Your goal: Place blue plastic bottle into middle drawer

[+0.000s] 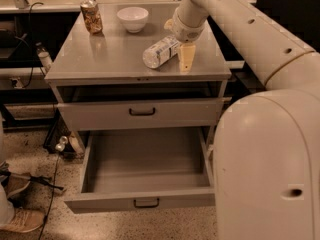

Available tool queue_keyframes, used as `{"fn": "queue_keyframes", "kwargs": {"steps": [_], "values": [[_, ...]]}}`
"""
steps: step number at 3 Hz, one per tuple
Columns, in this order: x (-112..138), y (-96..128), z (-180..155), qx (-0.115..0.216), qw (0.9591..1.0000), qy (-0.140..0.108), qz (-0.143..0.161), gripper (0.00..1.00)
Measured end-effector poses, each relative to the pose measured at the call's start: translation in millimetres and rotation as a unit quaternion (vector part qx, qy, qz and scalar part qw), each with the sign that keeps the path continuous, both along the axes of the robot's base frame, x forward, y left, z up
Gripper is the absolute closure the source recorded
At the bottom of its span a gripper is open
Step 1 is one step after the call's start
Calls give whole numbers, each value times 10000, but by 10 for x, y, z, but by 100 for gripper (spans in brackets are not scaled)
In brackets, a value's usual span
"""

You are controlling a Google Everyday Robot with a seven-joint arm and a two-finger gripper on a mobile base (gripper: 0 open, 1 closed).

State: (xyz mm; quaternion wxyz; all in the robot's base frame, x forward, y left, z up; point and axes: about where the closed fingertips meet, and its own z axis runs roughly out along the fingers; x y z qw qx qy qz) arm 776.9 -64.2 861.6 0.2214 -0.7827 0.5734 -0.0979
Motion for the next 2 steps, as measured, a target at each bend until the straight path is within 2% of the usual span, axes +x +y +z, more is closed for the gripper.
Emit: {"fn": "queue_keyframes", "kwargs": {"steps": [2], "values": [[231, 17, -29, -95, 9989, -86, 442, 0]]}}
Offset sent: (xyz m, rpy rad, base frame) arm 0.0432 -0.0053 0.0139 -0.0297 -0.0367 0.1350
